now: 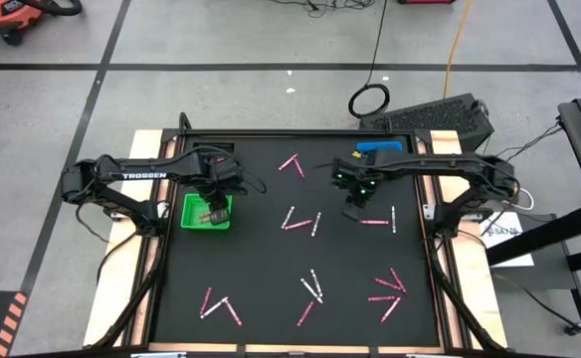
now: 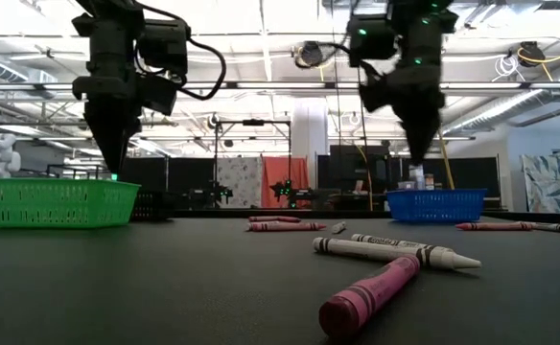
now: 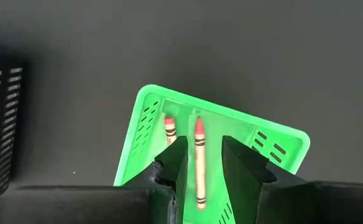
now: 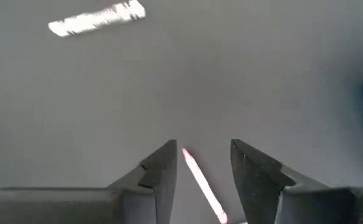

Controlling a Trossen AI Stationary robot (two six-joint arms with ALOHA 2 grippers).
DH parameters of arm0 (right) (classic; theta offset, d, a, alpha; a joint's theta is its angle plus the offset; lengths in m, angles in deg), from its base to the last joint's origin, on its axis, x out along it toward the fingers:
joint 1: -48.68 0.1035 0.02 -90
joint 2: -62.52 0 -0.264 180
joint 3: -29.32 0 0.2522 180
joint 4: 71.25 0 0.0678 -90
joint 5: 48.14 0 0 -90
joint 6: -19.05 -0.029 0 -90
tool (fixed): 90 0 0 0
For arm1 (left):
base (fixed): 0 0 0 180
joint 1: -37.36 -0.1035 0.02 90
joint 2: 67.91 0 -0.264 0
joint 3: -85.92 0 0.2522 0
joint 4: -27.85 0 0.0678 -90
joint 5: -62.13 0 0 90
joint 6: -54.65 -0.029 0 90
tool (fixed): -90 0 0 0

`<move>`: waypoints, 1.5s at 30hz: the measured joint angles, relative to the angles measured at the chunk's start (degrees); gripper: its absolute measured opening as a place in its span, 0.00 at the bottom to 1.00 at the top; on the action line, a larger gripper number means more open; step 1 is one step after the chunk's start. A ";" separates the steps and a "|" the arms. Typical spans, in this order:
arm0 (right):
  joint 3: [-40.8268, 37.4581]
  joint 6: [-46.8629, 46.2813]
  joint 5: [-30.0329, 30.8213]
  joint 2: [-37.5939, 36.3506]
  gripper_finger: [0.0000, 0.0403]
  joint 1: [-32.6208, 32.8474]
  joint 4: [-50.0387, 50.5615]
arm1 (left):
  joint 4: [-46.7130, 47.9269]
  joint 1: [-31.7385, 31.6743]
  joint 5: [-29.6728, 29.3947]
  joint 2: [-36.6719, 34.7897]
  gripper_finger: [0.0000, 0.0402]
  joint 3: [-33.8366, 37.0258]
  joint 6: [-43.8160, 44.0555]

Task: Sort crayons
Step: Put the white crayon into the blue bin

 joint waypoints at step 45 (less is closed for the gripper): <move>-34.42 -47.97 7.42 -19.87 0.34 -0.24 -4.64 | -1.75 0.02 -0.60 0.00 0.23 0.02 0.20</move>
